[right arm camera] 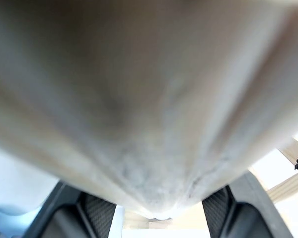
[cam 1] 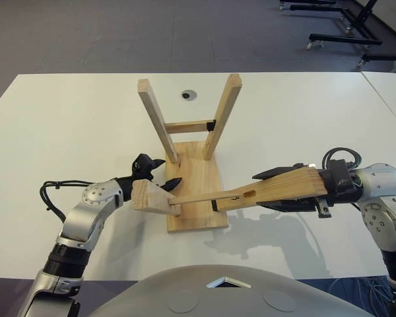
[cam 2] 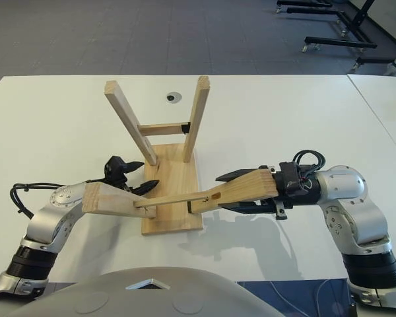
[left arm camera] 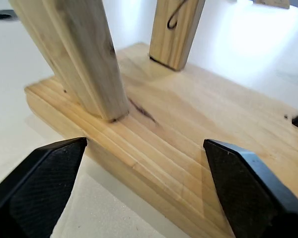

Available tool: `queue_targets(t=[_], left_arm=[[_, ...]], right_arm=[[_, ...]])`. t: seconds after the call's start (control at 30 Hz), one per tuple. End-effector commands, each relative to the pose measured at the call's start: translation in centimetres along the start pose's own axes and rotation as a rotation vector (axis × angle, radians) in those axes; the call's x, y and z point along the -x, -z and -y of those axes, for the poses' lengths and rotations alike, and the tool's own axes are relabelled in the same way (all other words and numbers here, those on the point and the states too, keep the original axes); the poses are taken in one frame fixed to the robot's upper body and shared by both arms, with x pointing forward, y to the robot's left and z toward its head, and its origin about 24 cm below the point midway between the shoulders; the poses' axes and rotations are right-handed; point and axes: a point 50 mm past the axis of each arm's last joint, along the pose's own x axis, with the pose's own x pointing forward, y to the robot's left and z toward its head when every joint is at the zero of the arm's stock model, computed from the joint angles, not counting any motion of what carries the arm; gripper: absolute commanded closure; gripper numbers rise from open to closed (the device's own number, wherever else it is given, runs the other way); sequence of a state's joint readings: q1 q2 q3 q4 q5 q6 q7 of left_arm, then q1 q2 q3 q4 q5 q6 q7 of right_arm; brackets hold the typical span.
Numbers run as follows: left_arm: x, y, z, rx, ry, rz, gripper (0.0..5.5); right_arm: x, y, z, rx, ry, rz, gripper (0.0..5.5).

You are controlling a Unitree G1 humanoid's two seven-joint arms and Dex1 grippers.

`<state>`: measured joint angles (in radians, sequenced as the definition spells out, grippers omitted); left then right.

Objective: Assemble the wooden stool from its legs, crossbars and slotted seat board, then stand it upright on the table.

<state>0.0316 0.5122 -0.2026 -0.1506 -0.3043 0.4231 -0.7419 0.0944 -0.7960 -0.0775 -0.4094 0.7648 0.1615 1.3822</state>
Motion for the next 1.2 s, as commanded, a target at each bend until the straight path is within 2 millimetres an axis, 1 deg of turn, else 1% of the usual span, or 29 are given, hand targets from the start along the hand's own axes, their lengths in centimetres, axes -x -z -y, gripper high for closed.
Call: queue_targets(t=[0.03,0.1,0.17,0.3,0.5,0.57,0.73,0.97,1.2], left_arm=[[-0.2,3.0,0.9,-0.017,0.083,-0.225,1.18],[0.2,3.8,0.6,-0.034,0.065,-0.29,1.18],[0.5,4.1,0.4,-0.043,0.055,-0.318,1.18],[0.6,4.7,0.9,-0.037,0.052,-0.328,1.18],[0.9,5.2,1.6,-0.036,0.042,-0.338,1.18],[0.8,5.2,1.8,-0.035,0.038,-0.334,1.18],[0.6,5.1,2.2,-0.032,0.03,-0.321,1.18],[0.5,5.1,2.3,-0.025,0.012,-0.312,1.18],[0.3,4.9,2.0,-0.041,0.01,-0.312,1.18]], right_arm=[[-0.9,0.3,-0.2,-0.032,-0.019,-0.025,3.45],[-0.8,0.3,-0.2,-0.029,-0.008,-0.021,3.45],[-0.6,0.4,-0.2,-0.029,-0.001,-0.02,3.45],[-0.3,0.4,0.2,0.004,0.022,-0.023,3.45],[-0.8,-0.2,-0.1,0.015,-0.004,0.006,3.45],[-0.6,-0.1,-0.2,0.011,-0.018,0.007,3.45],[1.0,1.6,-0.1,-0.007,-0.026,0.003,3.45],[0.9,1.1,0.1,0.009,-0.078,0.031,3.45],[1.0,1.5,0.1,-0.019,-0.096,0.03,3.45]])
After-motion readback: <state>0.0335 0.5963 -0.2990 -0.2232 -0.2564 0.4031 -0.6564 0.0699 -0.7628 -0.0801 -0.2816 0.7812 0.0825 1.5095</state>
